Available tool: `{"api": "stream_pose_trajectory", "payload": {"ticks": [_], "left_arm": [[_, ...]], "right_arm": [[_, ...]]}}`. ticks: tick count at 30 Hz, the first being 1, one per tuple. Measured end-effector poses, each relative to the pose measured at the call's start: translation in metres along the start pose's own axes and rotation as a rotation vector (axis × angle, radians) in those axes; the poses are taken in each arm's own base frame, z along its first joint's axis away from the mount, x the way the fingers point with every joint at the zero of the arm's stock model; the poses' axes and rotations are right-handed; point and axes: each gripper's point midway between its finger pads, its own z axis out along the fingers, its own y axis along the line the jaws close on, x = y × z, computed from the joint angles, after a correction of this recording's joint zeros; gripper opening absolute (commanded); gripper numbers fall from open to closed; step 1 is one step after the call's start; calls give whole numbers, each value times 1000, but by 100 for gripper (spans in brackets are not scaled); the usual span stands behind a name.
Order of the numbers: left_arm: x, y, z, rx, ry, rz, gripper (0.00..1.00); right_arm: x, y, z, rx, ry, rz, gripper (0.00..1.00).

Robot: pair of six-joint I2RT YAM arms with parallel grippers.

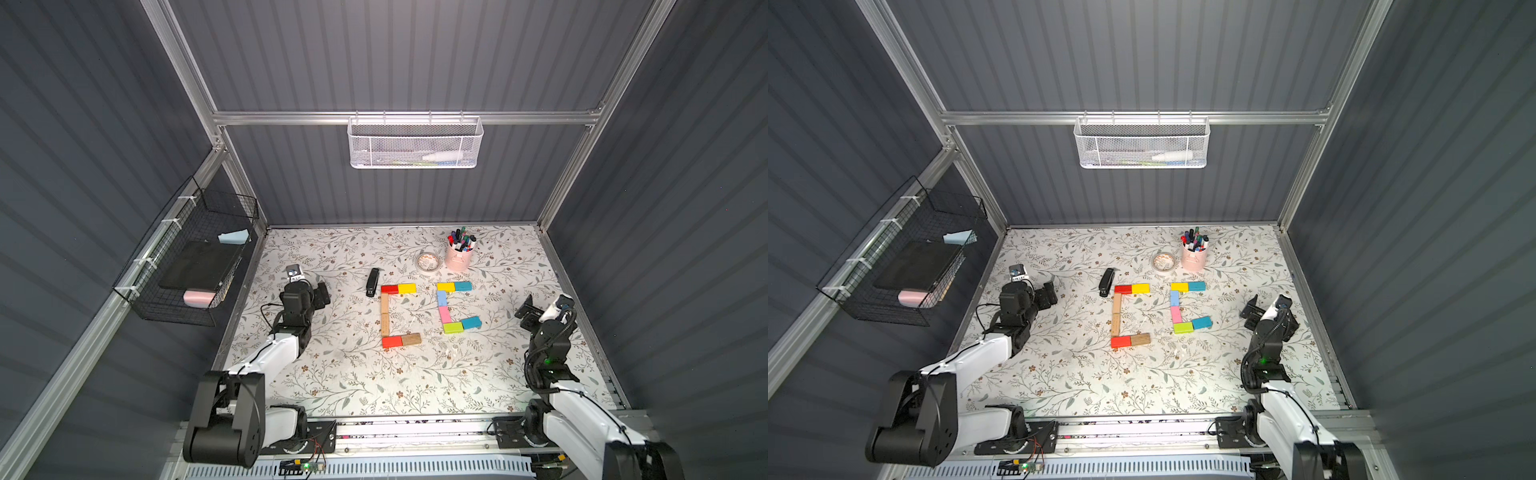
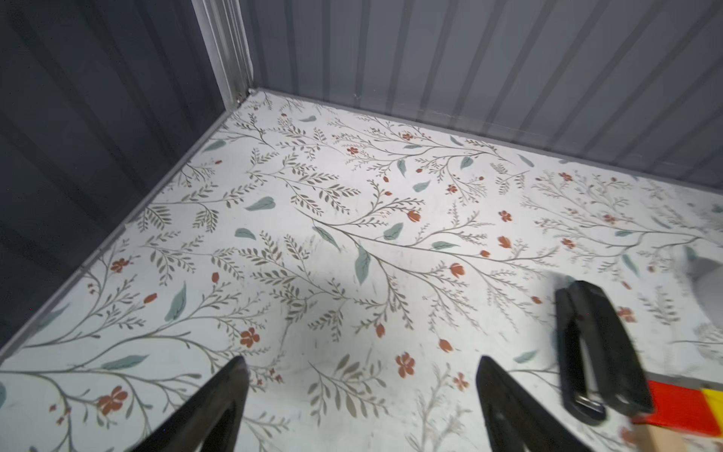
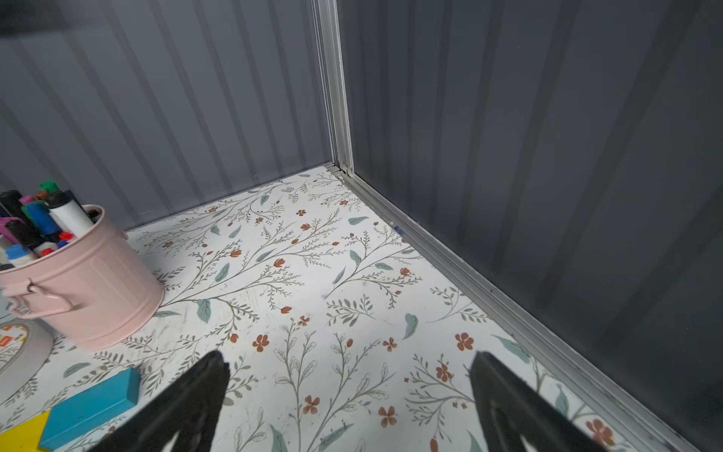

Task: Assemble the letter c with building blocks
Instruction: Reset both arms

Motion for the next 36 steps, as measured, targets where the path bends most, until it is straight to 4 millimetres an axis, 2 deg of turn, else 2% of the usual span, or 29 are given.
{"api": "stream_pose_trajectory", "payload": {"ticks": [3,5,9,11,13,15,16,19,22,36], "left_arm": [[22,8,9,-20,-22,67,88],[28,11,14,-19,-37,86,87],[10,22,22,-16,-141,58,89],[8,27,28,-14,-158,49,88],[12,30,36,-7,-151,45,90],[14,28,42,9,-141,47,94],[14,25,46,22,-132,49,100],[2,18,53,52,-145,62,100],[-5,14,54,69,-160,64,100],[-1,12,54,81,-143,67,100]], "right_arm": [[17,13,11,-69,45,-2,98],[25,23,16,-119,60,0,97],[36,40,27,-193,81,-2,95],[38,49,33,-234,82,-5,95],[42,62,38,-296,84,-37,99],[46,72,40,-345,91,-63,99],[45,76,41,-364,91,-71,99],[33,85,48,-386,79,-72,99],[21,90,52,-397,50,-66,99],[29,89,51,-396,84,-72,99]]}}
